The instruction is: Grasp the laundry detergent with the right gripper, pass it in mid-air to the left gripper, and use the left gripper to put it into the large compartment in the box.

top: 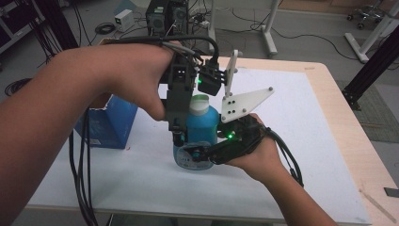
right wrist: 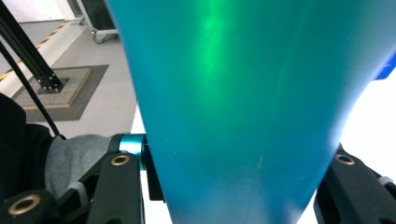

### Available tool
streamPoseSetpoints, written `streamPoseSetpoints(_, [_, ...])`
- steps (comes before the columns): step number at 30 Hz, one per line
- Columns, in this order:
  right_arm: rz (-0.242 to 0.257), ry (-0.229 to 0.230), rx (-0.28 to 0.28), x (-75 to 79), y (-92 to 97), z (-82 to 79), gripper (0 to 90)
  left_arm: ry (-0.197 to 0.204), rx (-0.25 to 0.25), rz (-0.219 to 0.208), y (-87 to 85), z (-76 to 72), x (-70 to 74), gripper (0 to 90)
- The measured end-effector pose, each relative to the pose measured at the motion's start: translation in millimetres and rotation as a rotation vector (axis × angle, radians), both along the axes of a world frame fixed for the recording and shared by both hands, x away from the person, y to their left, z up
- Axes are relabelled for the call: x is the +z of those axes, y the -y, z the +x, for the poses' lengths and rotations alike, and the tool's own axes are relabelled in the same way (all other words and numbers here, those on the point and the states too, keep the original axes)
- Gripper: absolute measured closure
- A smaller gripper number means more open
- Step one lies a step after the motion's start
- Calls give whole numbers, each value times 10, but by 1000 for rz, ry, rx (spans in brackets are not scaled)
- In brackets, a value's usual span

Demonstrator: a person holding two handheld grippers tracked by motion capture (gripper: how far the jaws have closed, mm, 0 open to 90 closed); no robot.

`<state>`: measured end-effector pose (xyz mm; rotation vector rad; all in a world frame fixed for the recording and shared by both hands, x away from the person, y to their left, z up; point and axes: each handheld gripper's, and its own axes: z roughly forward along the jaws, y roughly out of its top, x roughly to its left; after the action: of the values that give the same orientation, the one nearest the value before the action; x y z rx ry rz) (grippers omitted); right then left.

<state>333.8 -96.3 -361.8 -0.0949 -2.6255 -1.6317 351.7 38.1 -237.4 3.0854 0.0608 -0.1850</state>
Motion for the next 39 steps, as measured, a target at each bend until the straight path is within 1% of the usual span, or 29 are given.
streamPoseSetpoints(2, [6,1,4,16,-37,6,469,2,-7,3,8,7,-5,18])
streamPoseSetpoints(4, [8,0,4,24,-48,4,469,6,0,-1,11,0,-11,18])
streamPoseSetpoints(5, [12,7,12,29,-82,10,469,8,-1,-3,13,-2,-14,18])
streamPoseSetpoints(6, [11,-1,16,31,-91,5,469,4,1,-3,15,-5,-9,18])
streamPoseSetpoints(8, [12,0,21,27,-114,7,469,3,2,-10,13,-8,-2,18])
streamPoseSetpoints(13, [18,-9,25,27,-139,15,470,3,11,-11,8,-4,-8,18])
streamPoseSetpoints(19, [18,-9,22,31,-156,24,469,8,20,-13,-3,6,-5,18])
streamPoseSetpoints(21, [19,-12,22,31,-154,27,470,14,20,-17,-4,-3,3,41])
streamPoseSetpoints(24, [16,-11,17,30,-151,31,469,16,22,-20,-3,-18,11,44])
streamPoseSetpoints(25, [14,-10,16,29,-151,32,470,14,20,-19,-2,-21,18,59])
streamPoseSetpoints(26, [14,-10,16,29,-151,32,470,14,20,-19,-2,-21,18,95])
streamPoseSetpoints(28, [16,-10,15,28,-152,32,470,9,17,-18,1,-22,24,97])
streamPoseSetpoints(30, [17,-11,17,30,-152,29,469,19,22,-17,6,-24,24,97])
streamPoseSetpoints(34, [19,-11,15,31,-151,29,470,20,15,-14,16,-23,26,97])
streamPoseSetpoints(36, [19,-11,15,33,-148,31,470,19,17,-10,26,-29,26,117])
streamPoseSetpoints(39, [22,-9,15,38,-141,30,470,21,15,-7,33,-29,23,125])
